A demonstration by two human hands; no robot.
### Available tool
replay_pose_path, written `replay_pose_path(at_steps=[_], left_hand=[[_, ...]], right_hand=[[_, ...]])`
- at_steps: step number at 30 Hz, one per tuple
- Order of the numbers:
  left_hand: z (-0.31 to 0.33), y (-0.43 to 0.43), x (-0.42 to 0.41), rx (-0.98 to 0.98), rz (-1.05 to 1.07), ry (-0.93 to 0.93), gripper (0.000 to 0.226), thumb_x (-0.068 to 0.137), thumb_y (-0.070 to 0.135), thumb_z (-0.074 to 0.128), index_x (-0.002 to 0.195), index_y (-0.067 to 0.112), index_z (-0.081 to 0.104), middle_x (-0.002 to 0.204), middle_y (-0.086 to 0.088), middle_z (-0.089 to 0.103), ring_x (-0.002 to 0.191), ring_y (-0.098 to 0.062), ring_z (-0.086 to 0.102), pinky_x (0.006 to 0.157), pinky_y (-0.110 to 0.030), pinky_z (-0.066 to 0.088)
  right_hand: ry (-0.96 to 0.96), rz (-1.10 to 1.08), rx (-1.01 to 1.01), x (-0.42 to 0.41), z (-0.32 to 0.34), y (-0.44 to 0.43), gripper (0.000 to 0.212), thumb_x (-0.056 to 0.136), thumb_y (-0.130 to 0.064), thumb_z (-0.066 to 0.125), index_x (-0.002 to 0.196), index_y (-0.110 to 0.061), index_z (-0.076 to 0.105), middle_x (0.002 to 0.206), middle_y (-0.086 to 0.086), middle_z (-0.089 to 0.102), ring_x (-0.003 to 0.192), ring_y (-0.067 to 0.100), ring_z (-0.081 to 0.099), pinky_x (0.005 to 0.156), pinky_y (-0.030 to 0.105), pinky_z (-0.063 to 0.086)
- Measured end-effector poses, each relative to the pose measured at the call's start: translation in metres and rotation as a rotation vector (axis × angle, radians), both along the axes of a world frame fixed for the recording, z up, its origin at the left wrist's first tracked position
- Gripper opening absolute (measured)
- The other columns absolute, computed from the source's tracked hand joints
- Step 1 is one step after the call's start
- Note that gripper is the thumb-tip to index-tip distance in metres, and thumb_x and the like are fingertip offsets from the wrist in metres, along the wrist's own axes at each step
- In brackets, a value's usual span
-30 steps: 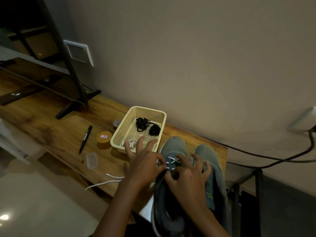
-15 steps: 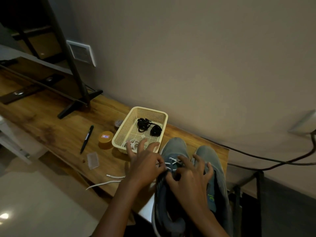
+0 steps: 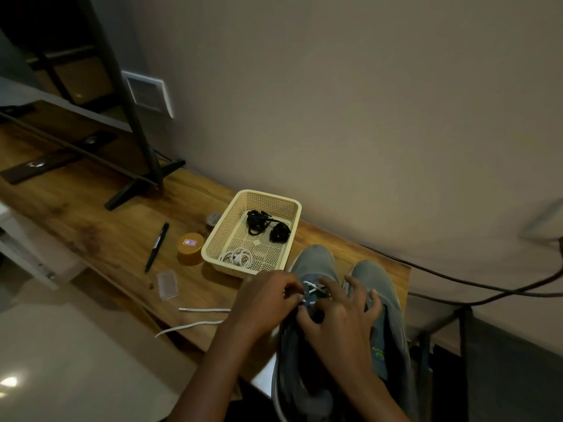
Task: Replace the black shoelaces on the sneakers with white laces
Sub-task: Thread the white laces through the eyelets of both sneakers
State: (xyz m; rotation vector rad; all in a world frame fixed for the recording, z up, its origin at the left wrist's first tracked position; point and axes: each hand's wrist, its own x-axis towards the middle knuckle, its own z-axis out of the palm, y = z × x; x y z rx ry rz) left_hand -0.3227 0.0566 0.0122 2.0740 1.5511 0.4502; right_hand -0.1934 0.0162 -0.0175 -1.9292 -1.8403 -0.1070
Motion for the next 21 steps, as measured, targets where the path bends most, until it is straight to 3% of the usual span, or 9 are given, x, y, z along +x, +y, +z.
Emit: replay_pose_path(at_steps=[3,7,11,13,16,21], left_hand=[[-0.004,-0.001,0.001,-0.019,0.023,0.025,0.008,0.088,0.032,0.061,0.092,0.030,0.067,0.091,0.010,0.067,0.088,-0.007,0.060,0.082,-0.028,0.045],[-0.003,0.004,-0.011,-0.114,0.045,0.003,0.006,0.087,0.032,0.063,0.083,0.029,0.066,0.079,0.013,0.066,0.079,-0.003,0.061,0.079,-0.028,0.047],[-0.003,0.008,-0.028,-0.240,0.055,-0.071,0.013,0.085,0.027,0.067,0.073,0.032,0.064,0.069,0.014,0.066,0.064,-0.001,0.062,0.058,-0.019,0.044],[-0.006,0.008,-0.023,-0.268,0.026,-0.127,0.007,0.086,0.025,0.066,0.082,0.031,0.067,0.080,0.012,0.069,0.074,-0.006,0.065,0.067,-0.028,0.054],[-0.010,0.004,-0.008,-0.254,0.010,-0.203,0.005,0.085,0.027,0.066,0.089,0.029,0.067,0.093,0.009,0.068,0.090,-0.008,0.063,0.085,-0.038,0.052],[-0.014,0.005,-0.001,-0.245,0.093,-0.244,0.020,0.083,0.020,0.067,0.066,0.027,0.058,0.078,0.005,0.066,0.080,-0.014,0.064,0.080,-0.044,0.053]], right_hand=[[-0.011,-0.003,-0.024,0.001,0.000,0.000,0.024,0.065,-0.047,0.057,0.053,-0.029,0.065,0.109,-0.008,0.067,0.116,0.031,0.050,0.101,0.047,0.013],[0.028,0.009,-0.049,0.002,0.001,-0.001,0.022,0.064,-0.043,0.061,0.049,-0.027,0.061,0.111,-0.006,0.066,0.119,0.033,0.049,0.103,0.049,0.010],[0.025,0.000,-0.066,0.001,0.004,-0.001,0.025,0.066,-0.046,0.054,0.050,-0.029,0.062,0.109,-0.010,0.066,0.118,0.031,0.048,0.102,0.047,0.012],[0.035,0.008,-0.061,0.001,0.003,0.000,0.026,0.067,-0.047,0.053,0.054,-0.028,0.065,0.109,-0.008,0.066,0.117,0.032,0.048,0.102,0.048,0.013],[0.013,0.005,-0.086,0.001,0.001,0.002,0.035,0.072,-0.050,0.046,0.056,-0.027,0.067,0.109,-0.005,0.066,0.117,0.033,0.049,0.101,0.049,0.013],[0.010,-0.011,-0.117,0.002,0.003,0.000,0.036,0.070,-0.053,0.044,0.055,-0.028,0.066,0.106,-0.006,0.067,0.112,0.032,0.054,0.098,0.047,0.015]])
